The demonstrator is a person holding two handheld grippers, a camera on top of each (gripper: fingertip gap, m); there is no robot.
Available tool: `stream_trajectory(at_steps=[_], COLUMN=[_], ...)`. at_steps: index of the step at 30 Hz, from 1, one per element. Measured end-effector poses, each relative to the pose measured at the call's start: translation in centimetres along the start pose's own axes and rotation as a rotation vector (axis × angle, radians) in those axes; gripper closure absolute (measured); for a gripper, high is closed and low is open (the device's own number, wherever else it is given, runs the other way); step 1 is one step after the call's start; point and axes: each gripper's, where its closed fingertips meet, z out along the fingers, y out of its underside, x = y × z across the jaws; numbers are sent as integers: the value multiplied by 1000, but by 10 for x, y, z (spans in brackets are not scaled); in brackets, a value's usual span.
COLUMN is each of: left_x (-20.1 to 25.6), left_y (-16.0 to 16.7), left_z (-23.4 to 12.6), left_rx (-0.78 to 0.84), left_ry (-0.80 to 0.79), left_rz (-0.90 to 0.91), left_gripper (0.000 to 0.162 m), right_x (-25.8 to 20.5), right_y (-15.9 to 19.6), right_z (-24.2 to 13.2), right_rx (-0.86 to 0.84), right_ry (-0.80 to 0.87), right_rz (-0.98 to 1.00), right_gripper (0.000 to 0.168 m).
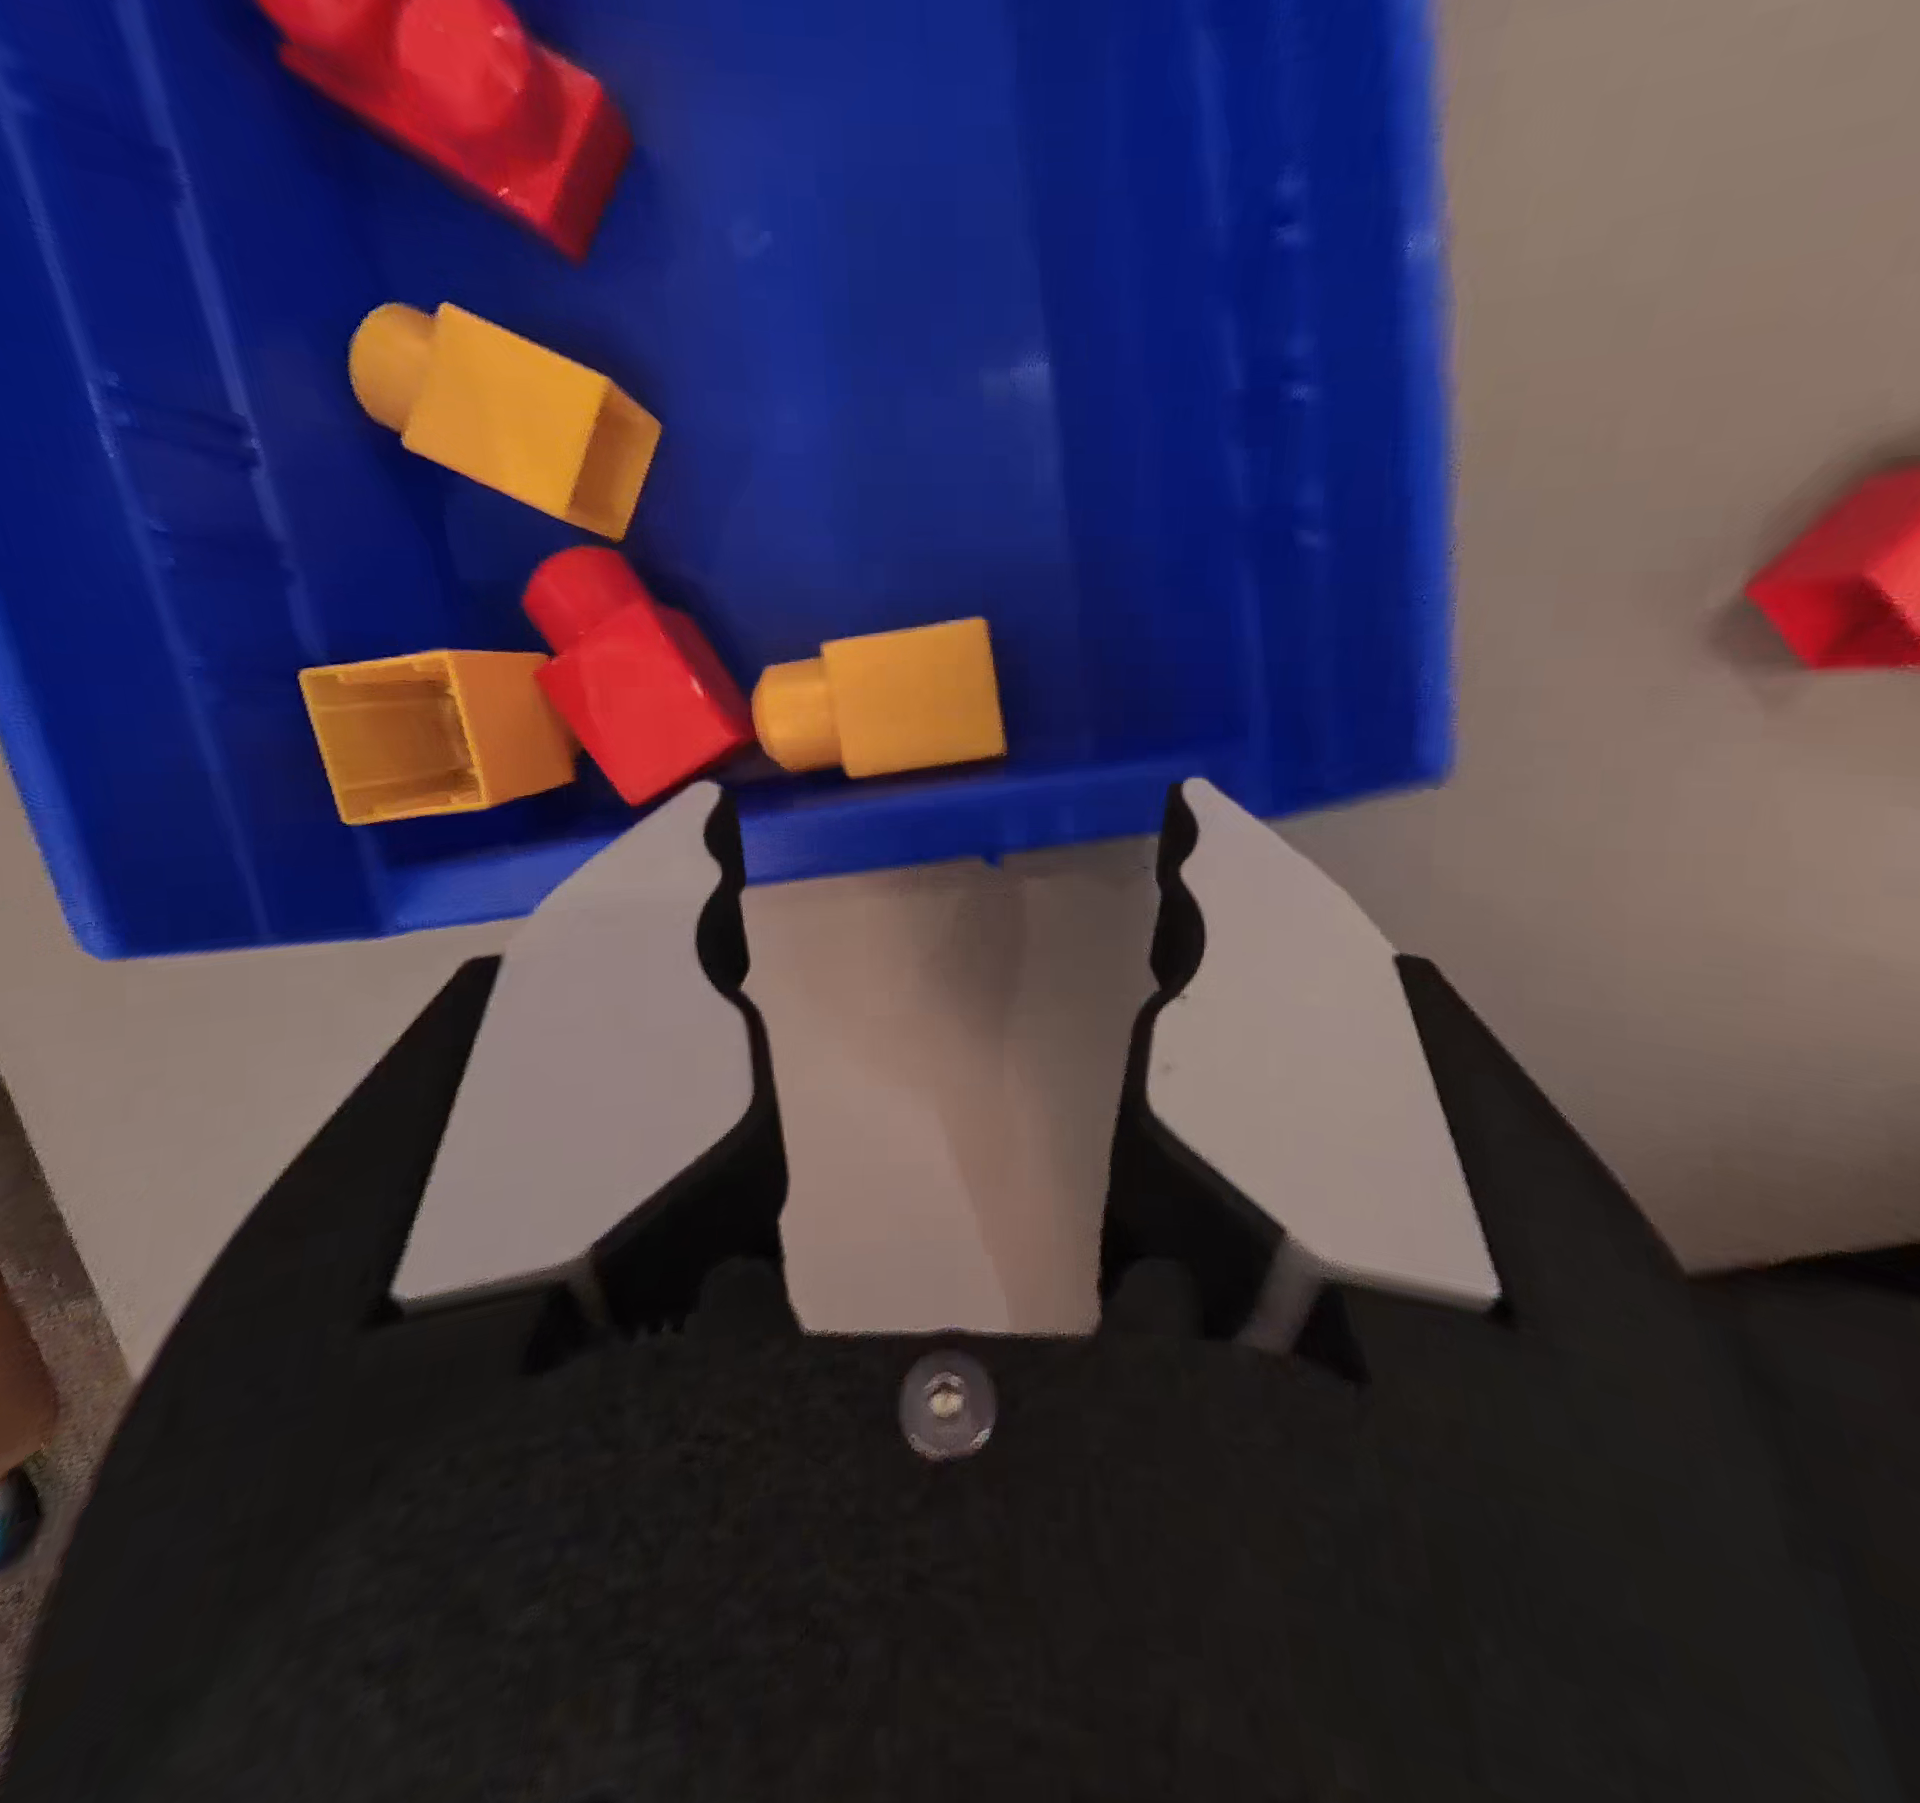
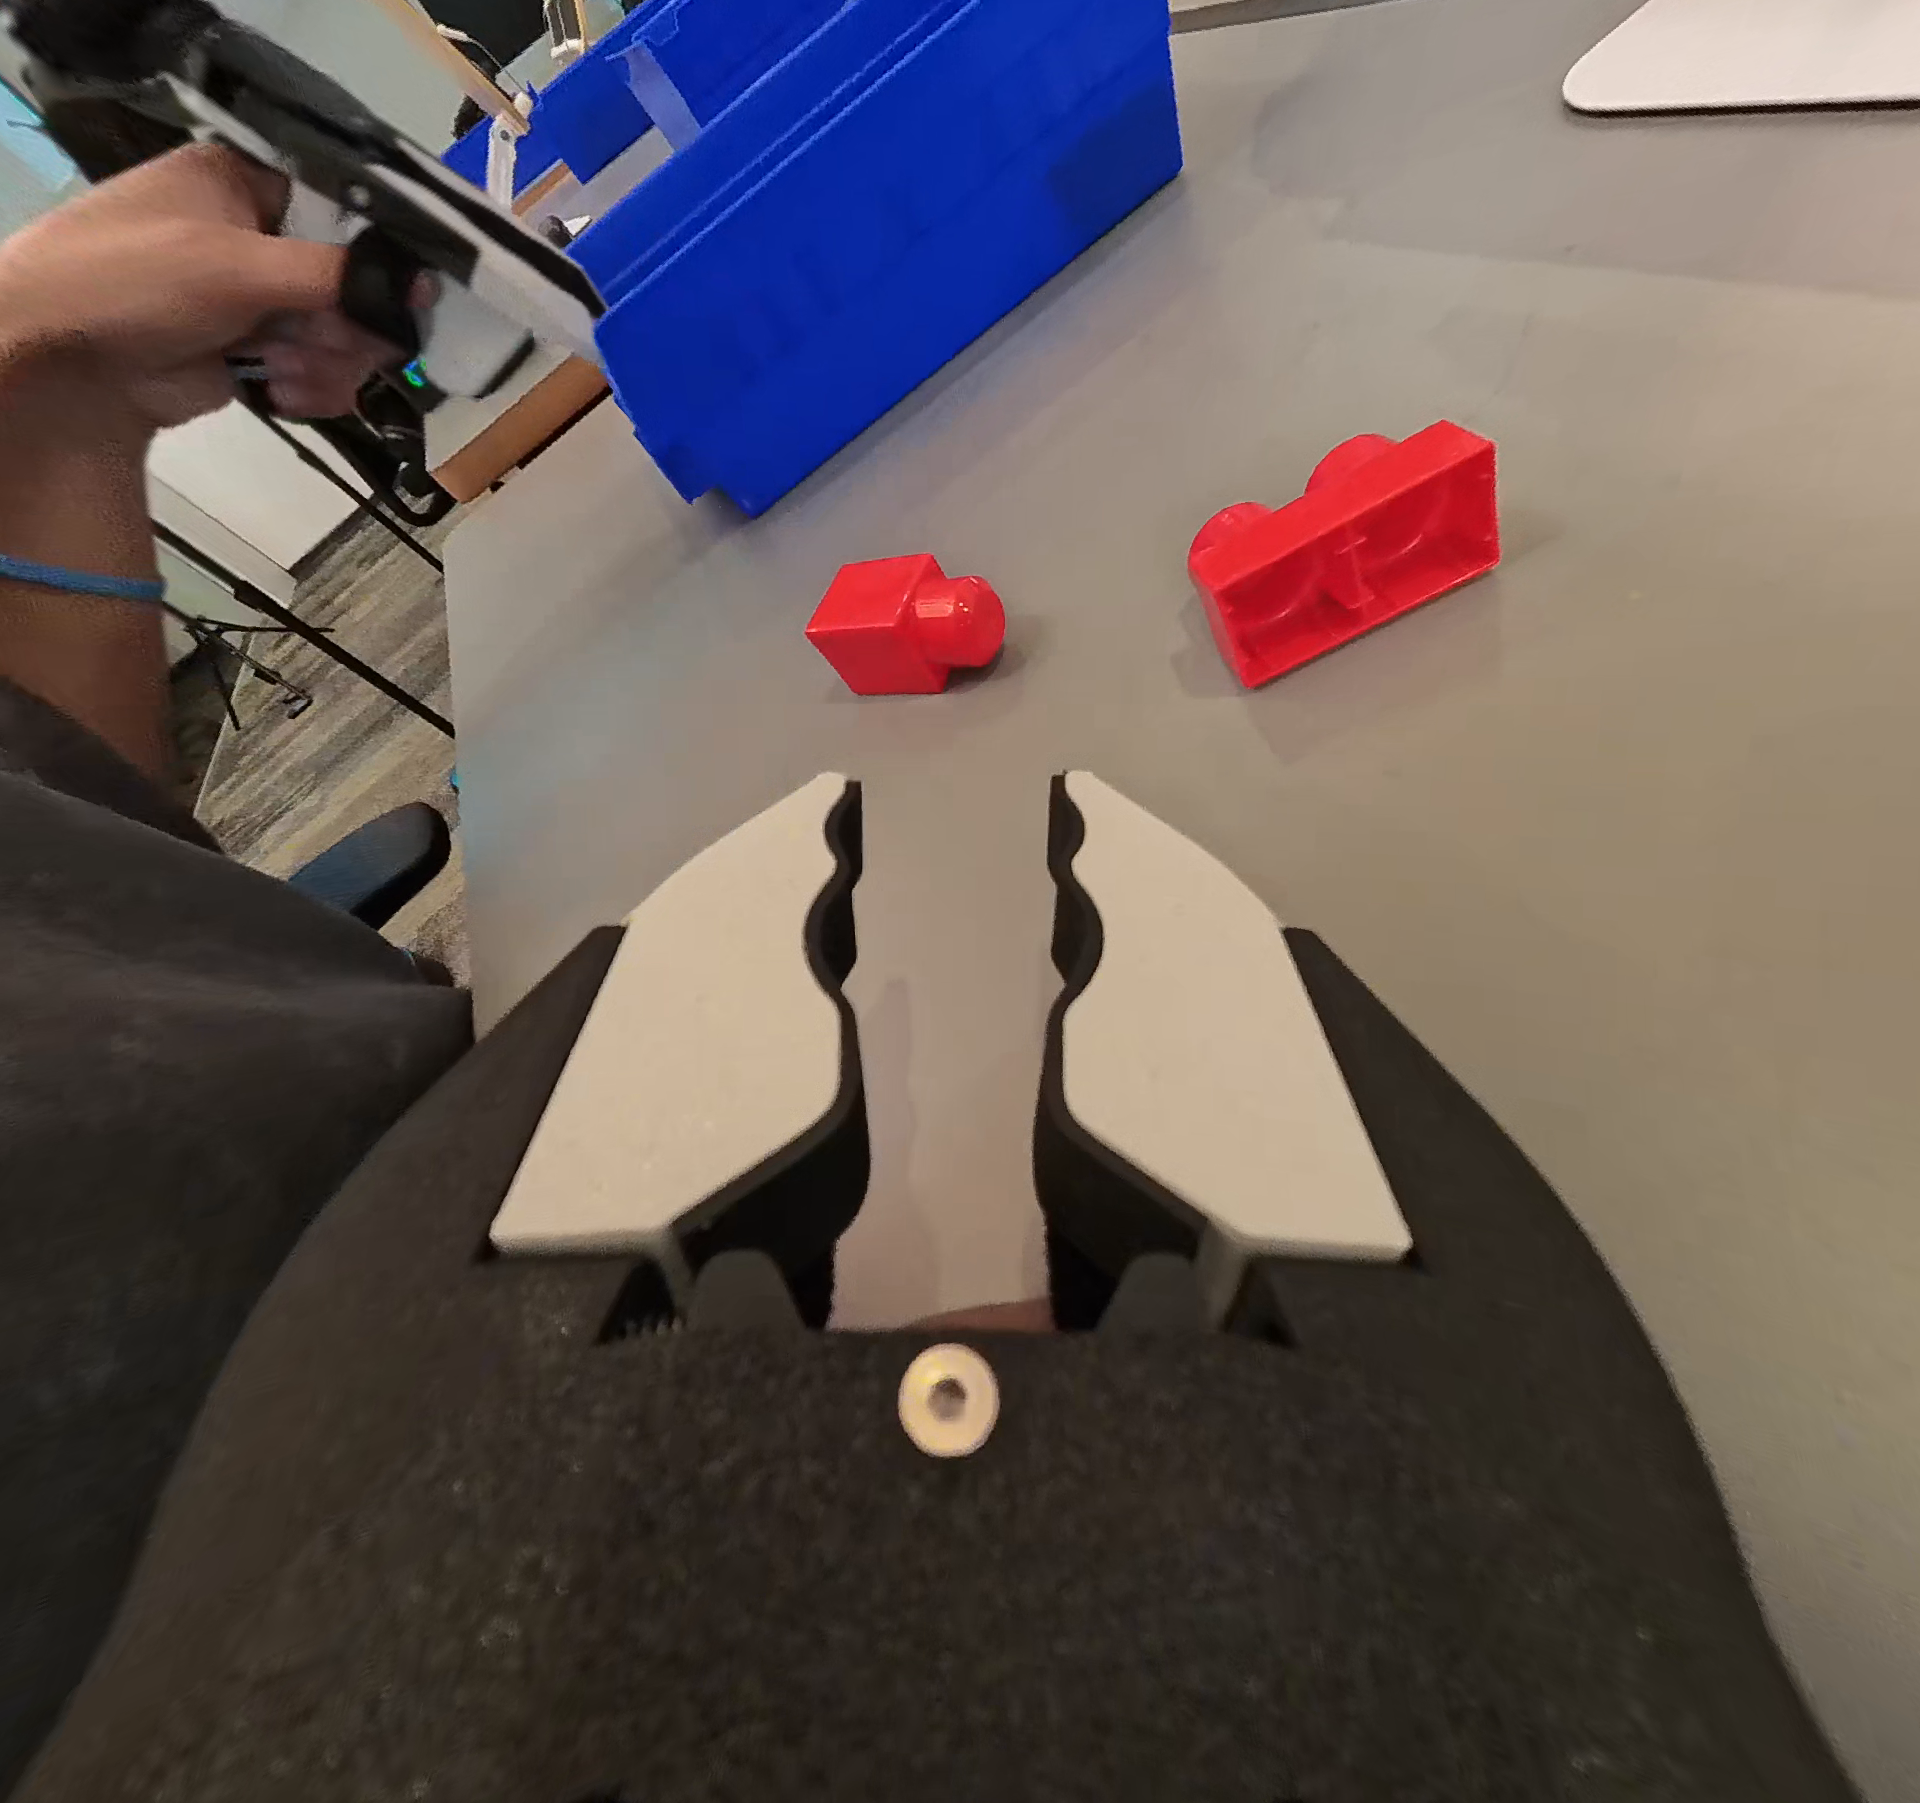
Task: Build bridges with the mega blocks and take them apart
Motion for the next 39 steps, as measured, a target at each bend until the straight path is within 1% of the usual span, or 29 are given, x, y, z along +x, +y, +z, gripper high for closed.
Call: stream_trajectory(at_steps=[1, 2, 3, 5, 6, 8, 10, 11, 12, 13, 15, 17, 18, 19, 20, 21, 23, 28, 31, 33, 34, 37, 39], left_x=[-8, -15, -17, -12, -11, -18, -19, -19, -18, -16, -12, -10, -7, -6, -8, -12, -15, -13, -11, -9, -4, 28, 69], left_y=[-1, -1, -1, -5, -4, 4, 2, 0, -1, -1, -1, -2, -1, 0, 3, 4, 2, 2, -7, -21, -32, -60, -75], left_z=[9, 18, 26, 40, 46, 55, 57, 57, 56, 56, 56, 54, 54, 56, 60, 63, 65, 64, 52, 32, 19, -24, -49], left_rx=[-21, -54, -79, -105, -134, -211, -218, -219, -223, -230, -240, -239, -241, -248, -265, -276, -268, -268, -210, -126, -69, 114, 250], left_ry=[-11, -33, -39, 1, 1, -47, -57, -52, -47, -37, -32, -61, -59, -56, -68, -80, -59, -39, -2, 11, 22, 36, 85], left_rz=[-25, -40, -46, -52, -50, -40, -39, -47, -52, -51, -35, 0, 16, 23, 19, 0, -35, 21, 57, 104, 158, 468, 694], left_gripper=[86, 81, 79, 83, 82, 76, 81, 86, 95, 96, 85, 84, 85, 91, 93, 90, 104, 106, 107, 107, 107, 106, 106], right_x=[0, 1, 2, 3, 4, 6, 9, 10, 10, 10, 10, 11, 11, 12, 12, 12, 12, 12, 11, 11, 10, 10, 10], right_y=[0, 1, 1, 0, 0, 0, 0, 0, 0, 1, 1, 2, 2, 2, 2, 3, 2, 1, 0, 0, 0, -1, 0], right_z=[0, 0, -1, -2, -2, -4, -5, -5, -5, -5, -5, -5, -5, -5, -5, -5, -6, -7, -7, -7, -7, -6, -6], right_rx=[-3, -4, -5, -4, -3, -2, -1, -1, -2, -2, -7, -8, -9, -11, -11, -11, -11, -2, -1, 1, 2, 5, 1], right_ry=[5, 10, 14, 18, 20, 24, 29, 29, 27, 25, 24, 31, 33, 32, 30, 30, 31, 35, 30, 33, 32, 31, 33], right_rz=[-5, -8, -9, -7, -5, -3, 0, 3, 8, 11, 11, 3, 3, 5, 7, 9, 10, 10, 15, 14, 13, 16, 16], right_gripper=[134, 134, 134, 134, 134, 134, 134, 134, 134, 134, 134, 134, 134, 134, 134, 134, 134, 134, 134, 134, 134, 135, 135])
